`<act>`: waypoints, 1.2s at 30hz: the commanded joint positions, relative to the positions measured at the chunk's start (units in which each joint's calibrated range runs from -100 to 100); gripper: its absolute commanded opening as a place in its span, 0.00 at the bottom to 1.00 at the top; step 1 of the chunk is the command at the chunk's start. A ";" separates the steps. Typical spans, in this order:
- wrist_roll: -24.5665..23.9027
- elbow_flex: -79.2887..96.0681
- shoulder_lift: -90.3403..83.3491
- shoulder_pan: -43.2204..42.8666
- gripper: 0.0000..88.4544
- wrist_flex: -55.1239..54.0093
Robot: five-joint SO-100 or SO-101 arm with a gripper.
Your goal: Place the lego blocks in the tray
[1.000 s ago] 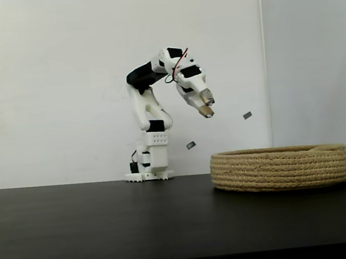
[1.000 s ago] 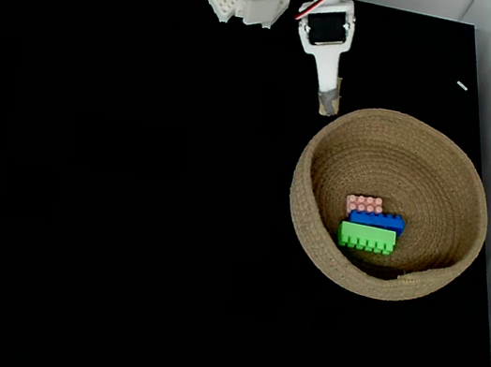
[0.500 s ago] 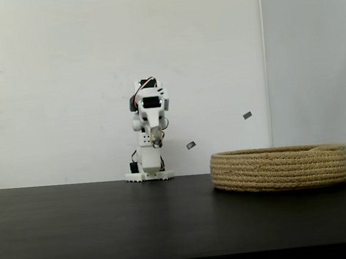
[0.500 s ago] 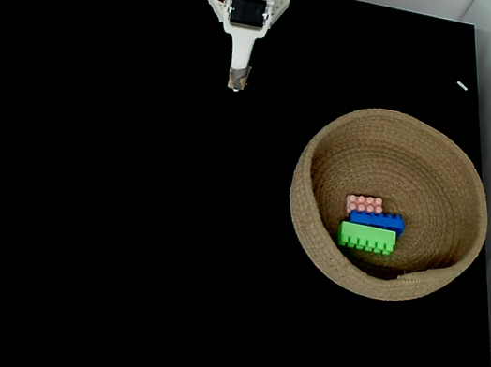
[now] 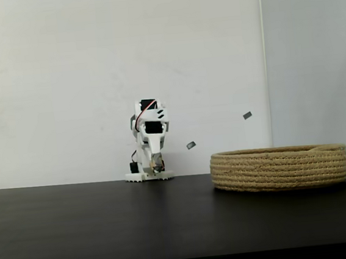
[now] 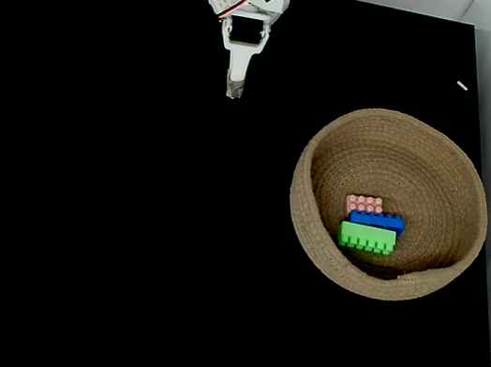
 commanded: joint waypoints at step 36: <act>-2.15 0.14 -0.41 3.11 0.00 0.15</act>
